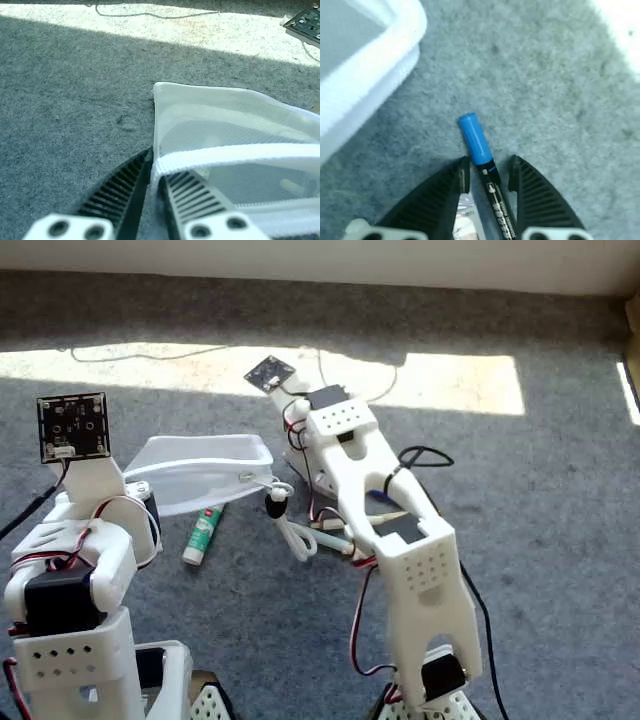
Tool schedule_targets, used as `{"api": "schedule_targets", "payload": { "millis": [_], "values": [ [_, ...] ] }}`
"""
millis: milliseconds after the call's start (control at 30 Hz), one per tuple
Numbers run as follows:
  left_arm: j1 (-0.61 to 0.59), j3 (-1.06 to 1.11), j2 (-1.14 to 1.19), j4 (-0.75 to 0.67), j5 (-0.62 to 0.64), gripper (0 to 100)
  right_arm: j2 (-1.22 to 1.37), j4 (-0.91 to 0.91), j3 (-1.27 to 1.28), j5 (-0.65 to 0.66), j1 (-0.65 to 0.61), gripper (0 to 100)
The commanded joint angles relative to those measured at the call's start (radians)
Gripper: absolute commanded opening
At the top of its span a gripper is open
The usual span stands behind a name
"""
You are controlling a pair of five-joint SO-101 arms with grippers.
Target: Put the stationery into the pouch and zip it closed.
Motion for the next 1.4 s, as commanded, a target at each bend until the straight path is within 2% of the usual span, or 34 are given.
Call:
{"api": "schedule_targets", "payload": {
  "millis": [0, 267, 433, 567, 700, 1267, 1367],
  "values": [
    [-0.007, -0.012, 0.007, 0.002, 0.008, 1, -0.018, 0.062, -0.053, 0.058, 0.041, 12.0],
    [-0.007, -0.015, 0.002, 0.002, 0.008, 1, -0.016, 0.065, -0.048, 0.058, 0.076, 11.8],
    [-0.005, -0.015, 0.002, 0.002, 0.008, 1, -0.004, 0.064, -0.048, 0.060, 0.074, 3.9],
    [-0.005, -0.013, 0.002, 0.002, 0.008, 1, 0.065, 0.064, -0.058, 0.060, 0.070, 2.7],
    [-0.005, -0.012, 0.001, 0.002, 0.008, 1, 0.081, 0.074, -0.116, 0.118, 0.073, 0.2],
    [-0.004, -0.019, 0.001, -0.005, 0.011, 1, 0.081, 0.328, -0.441, 0.117, 0.154, 0.5],
    [0.028, -0.019, 0.007, -0.011, 0.011, 1, 0.081, 0.389, -0.516, 0.115, 0.162, 0.5]
  ]
}}
